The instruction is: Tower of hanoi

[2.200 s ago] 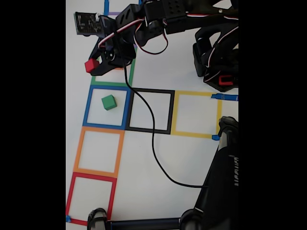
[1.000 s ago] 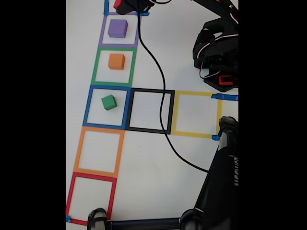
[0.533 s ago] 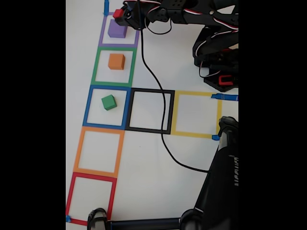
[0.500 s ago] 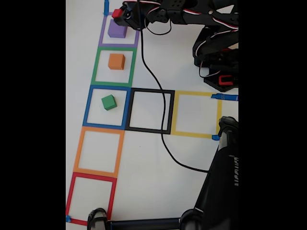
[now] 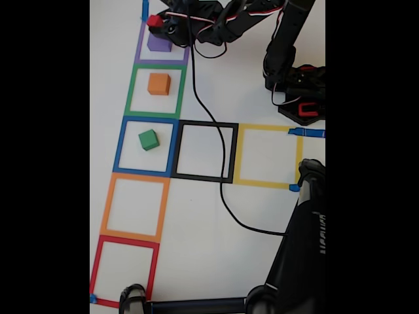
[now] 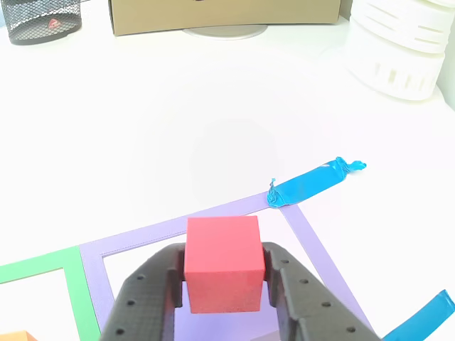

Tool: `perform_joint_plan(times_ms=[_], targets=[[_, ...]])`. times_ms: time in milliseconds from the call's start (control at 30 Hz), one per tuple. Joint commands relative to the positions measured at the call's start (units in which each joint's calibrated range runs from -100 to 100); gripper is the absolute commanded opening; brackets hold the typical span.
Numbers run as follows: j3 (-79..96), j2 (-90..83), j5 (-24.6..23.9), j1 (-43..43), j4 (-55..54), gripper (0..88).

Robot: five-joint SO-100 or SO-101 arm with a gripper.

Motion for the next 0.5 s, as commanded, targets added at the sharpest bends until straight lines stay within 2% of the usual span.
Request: perform_joint_plan(times_ms=[0,467], targets=[[-3.8,3.7,0.4,1.5,-4.7,3.4],[-7.9,15.5,0.4,2.1,-12.7,4.0]])
